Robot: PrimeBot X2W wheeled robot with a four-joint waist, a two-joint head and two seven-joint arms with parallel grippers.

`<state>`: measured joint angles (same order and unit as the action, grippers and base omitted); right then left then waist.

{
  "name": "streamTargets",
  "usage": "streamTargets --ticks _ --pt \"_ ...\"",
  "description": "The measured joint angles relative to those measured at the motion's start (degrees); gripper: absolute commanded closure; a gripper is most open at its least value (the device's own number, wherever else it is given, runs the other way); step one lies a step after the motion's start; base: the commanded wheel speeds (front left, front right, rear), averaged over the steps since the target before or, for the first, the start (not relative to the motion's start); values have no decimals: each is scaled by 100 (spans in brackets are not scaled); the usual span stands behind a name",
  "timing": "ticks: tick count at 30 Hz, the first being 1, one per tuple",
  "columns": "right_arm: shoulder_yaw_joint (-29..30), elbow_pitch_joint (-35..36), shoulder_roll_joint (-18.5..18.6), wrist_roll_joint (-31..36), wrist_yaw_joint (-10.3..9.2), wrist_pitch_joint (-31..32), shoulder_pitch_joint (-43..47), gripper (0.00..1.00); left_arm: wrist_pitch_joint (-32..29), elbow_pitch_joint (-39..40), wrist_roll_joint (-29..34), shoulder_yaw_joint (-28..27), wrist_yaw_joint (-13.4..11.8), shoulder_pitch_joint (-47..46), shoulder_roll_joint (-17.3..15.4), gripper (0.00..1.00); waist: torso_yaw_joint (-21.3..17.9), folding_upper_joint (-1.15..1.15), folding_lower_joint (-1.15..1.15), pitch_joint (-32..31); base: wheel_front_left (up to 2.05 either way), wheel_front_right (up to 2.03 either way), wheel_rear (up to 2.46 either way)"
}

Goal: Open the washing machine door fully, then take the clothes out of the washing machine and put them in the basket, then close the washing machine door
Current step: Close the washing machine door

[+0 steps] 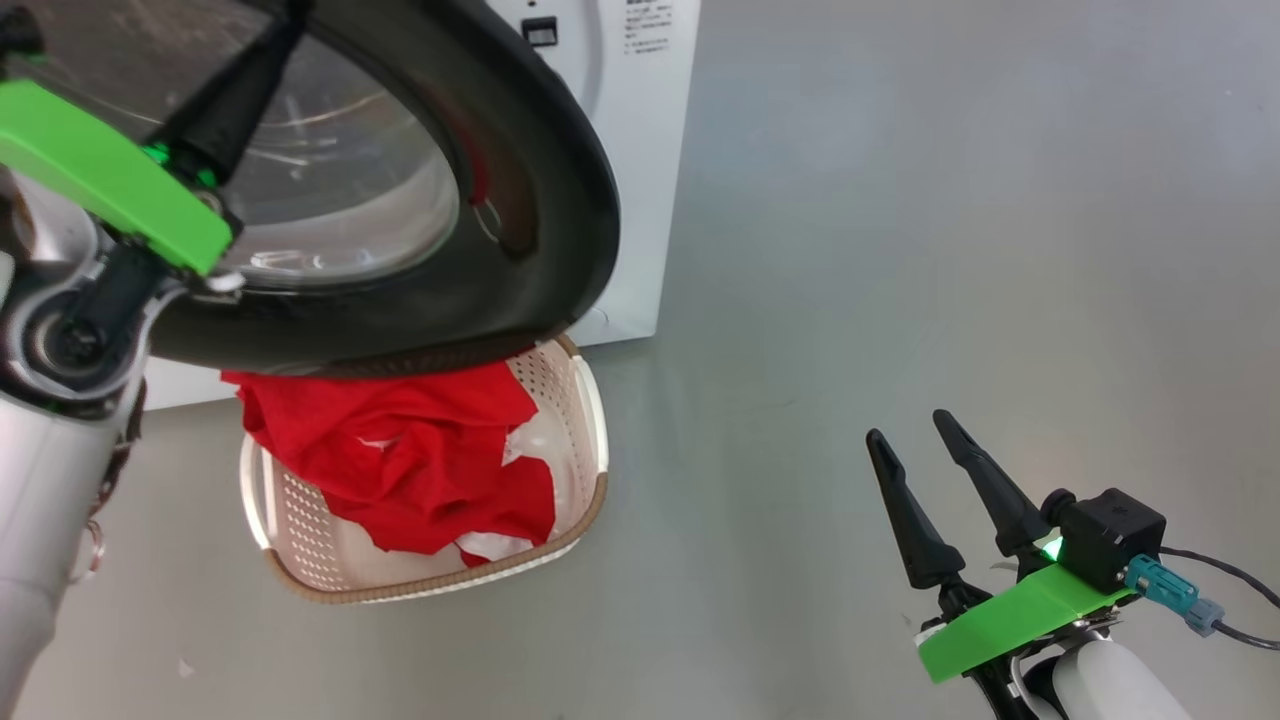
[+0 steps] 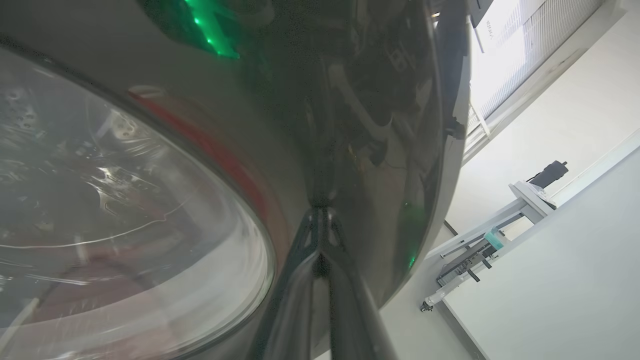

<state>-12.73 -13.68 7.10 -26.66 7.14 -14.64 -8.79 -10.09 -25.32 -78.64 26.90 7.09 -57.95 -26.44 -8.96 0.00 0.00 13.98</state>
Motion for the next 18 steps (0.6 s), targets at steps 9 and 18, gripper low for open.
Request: streamTargets --ticks 9,18 --pt "79 4 -29 0 0 0 -2 0 232 -276 -132 240 0 -196 -115 100 -121 0 0 152 0 0 0" --pt "120 2 19 1 0 0 -2 0 550 126 -425 455 0 -9 -223 100 90 0 0 63 0 0 0"
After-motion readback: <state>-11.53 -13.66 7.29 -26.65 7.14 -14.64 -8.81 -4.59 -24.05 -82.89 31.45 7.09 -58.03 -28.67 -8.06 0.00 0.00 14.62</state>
